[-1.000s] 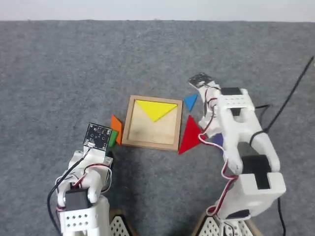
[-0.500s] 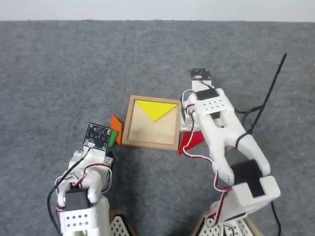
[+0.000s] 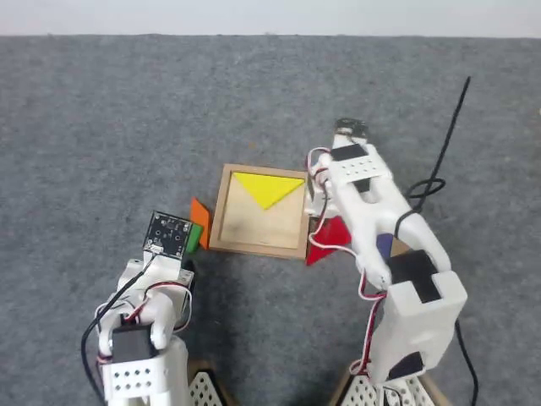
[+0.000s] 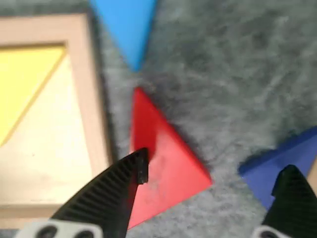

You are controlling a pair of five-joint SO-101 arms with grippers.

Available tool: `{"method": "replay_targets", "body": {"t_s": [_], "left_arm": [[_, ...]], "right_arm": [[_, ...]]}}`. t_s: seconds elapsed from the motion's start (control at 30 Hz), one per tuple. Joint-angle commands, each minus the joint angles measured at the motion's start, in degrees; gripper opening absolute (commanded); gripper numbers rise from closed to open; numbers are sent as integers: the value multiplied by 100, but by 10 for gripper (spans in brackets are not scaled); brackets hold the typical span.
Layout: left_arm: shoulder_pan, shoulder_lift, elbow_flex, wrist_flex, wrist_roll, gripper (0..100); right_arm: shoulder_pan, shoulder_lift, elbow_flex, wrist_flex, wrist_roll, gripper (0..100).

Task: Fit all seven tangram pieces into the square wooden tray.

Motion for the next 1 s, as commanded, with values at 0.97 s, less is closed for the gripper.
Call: {"method": "replay_targets", "body": {"t_s": [0.97], "left_arm": [[-35,-9,-40,26,-53,168]], "right_arm": [[-848,-505,589,-374,220,394]]}}
